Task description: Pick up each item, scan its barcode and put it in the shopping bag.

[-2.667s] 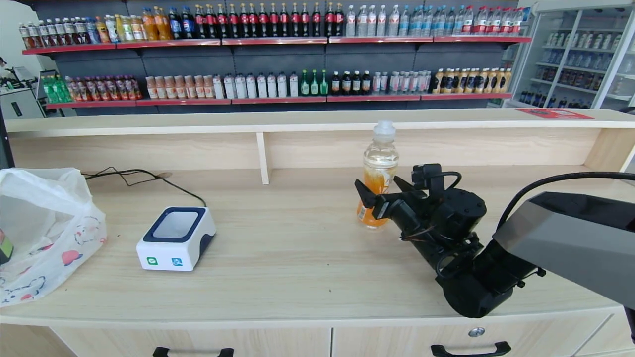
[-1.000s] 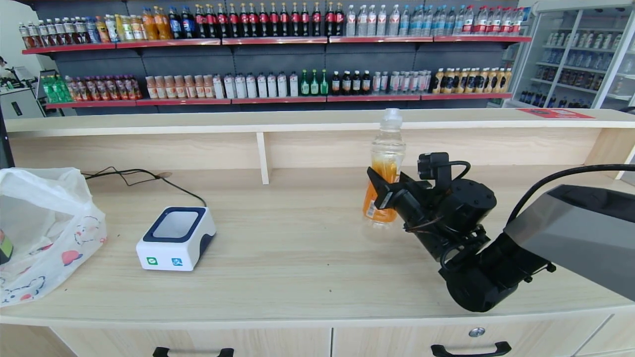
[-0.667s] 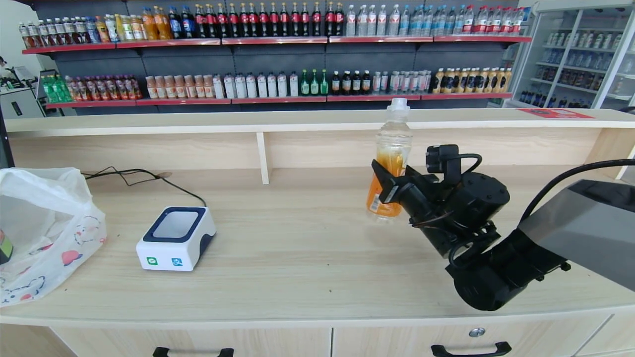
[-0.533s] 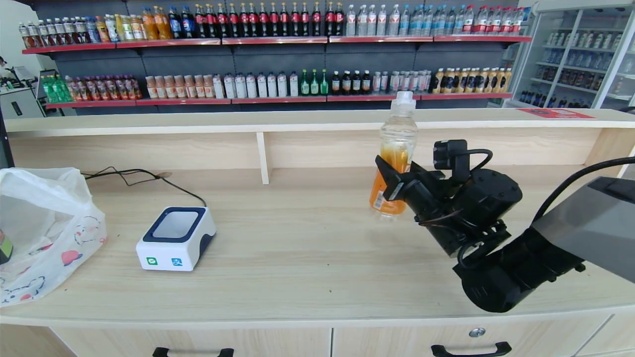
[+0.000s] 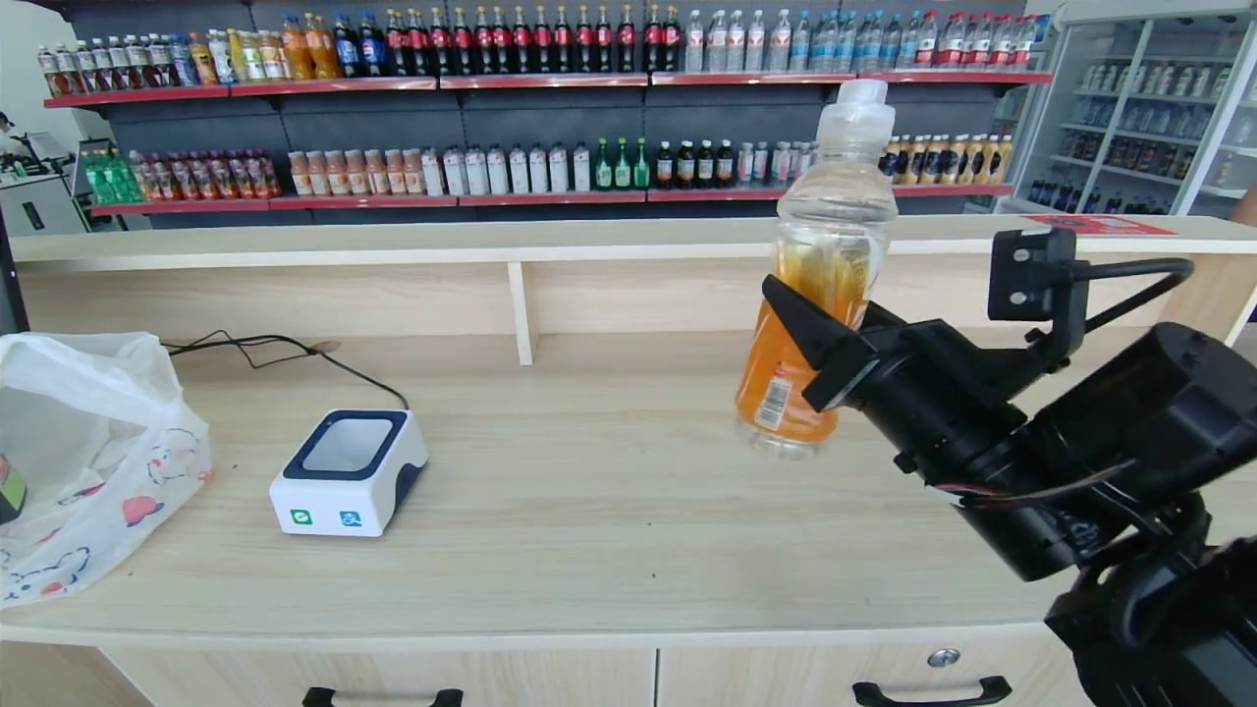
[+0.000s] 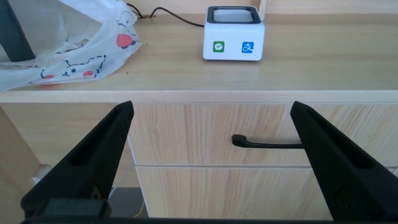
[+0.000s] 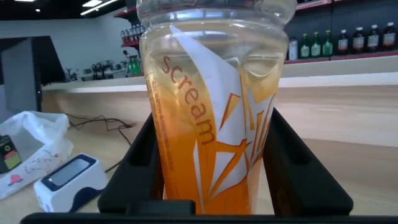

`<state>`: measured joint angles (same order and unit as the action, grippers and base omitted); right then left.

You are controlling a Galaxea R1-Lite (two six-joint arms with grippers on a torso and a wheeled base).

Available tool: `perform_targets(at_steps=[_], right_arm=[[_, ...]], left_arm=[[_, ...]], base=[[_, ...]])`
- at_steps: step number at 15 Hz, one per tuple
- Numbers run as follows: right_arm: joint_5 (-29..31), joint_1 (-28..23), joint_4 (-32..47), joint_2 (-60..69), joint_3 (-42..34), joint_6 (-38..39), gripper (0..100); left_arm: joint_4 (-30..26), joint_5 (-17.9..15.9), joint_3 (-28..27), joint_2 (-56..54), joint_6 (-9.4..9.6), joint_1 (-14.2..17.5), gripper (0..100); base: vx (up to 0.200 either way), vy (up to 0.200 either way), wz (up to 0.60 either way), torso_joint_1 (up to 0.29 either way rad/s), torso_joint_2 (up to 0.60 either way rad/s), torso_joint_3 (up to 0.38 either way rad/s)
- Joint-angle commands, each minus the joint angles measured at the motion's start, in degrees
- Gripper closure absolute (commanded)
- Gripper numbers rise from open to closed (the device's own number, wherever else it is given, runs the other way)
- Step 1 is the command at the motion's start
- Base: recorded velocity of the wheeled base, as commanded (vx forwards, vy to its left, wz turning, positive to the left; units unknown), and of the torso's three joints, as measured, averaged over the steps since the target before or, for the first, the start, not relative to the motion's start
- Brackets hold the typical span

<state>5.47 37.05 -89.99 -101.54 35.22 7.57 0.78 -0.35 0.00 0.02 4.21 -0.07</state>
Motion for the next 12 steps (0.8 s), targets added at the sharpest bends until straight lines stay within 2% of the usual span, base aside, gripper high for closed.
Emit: perform_targets(at_steps=[1, 3, 5, 6, 12], right_arm=[[-0.9, 7.2, 0.0, 6.8, -0.9, 0.5, 100], [-2.2, 11.2, 0.0, 8.5, -1.1, 0.6, 100], [-2.6, 12.3, 0.0, 9.6, -1.1, 1.8, 100], [-5.0, 14.2, 0.0, 11.1, -1.1, 3.3, 100], [-13.6, 14.2, 0.0, 12.4, -0.5, 7.0, 100]], left_arm=[[0.0, 0.0, 0.0, 0.0, 0.01, 0.1, 0], [0.0, 0.0, 0.0, 0.0, 0.19, 0.0, 0], [0.0, 0.0, 0.0, 0.0, 0.63, 0.0, 0], [0.0, 0.0, 0.0, 0.0, 0.63, 0.0, 0], [0.0, 0.0, 0.0, 0.0, 0.63, 0.0, 0]], base=[[0.000, 0.000, 0.00, 0.000, 0.00, 0.000], [0.000, 0.000, 0.00, 0.000, 0.00, 0.000], [0.000, 0.000, 0.00, 0.000, 0.00, 0.000], [0.000, 0.000, 0.00, 0.000, 0.00, 0.000], [0.000, 0.000, 0.00, 0.000, 0.00, 0.000]])
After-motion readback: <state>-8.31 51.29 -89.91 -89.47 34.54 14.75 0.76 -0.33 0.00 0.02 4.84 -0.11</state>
